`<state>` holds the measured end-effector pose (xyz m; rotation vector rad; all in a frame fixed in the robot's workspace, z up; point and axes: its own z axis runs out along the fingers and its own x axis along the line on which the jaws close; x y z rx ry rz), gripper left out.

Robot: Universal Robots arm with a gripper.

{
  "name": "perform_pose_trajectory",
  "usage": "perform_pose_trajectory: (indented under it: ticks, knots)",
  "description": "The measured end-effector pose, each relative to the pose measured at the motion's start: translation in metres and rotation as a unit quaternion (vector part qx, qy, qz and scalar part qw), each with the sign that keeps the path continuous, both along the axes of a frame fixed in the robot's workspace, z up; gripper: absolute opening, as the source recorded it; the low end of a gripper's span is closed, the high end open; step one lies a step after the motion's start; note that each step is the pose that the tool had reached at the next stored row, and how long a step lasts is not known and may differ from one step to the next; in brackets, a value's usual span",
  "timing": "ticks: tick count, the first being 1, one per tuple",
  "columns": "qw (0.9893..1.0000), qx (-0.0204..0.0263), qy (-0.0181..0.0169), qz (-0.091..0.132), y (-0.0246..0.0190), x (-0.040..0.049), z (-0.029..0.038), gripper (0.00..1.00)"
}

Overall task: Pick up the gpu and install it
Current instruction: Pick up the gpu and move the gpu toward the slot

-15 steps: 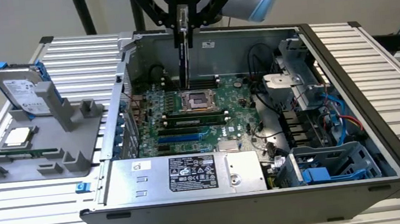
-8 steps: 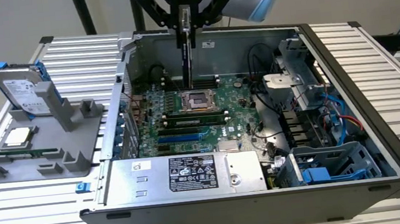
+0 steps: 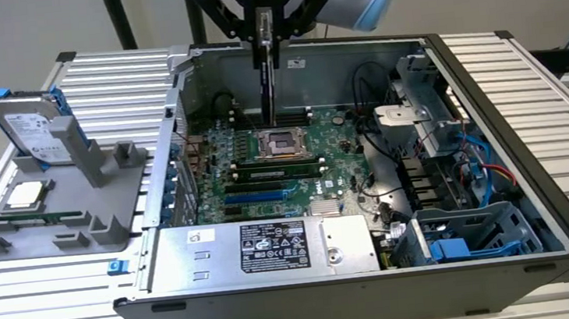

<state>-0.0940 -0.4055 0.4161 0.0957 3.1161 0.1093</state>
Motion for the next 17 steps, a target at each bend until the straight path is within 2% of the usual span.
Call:
perform_pose_trajectory:
  ticks: [4,8,17]
  knots:
    - [1.0,-0.0002,0.0,0.0,0.0002,0.0042,0.0,0.0]
    - [1.0,-0.0032,0.0013,0.0,0.0006,0.0108,0.0,0.0]
    - [1.0,-0.0068,0.0018,0.0,0.0008,0.0203,0.0,0.0]
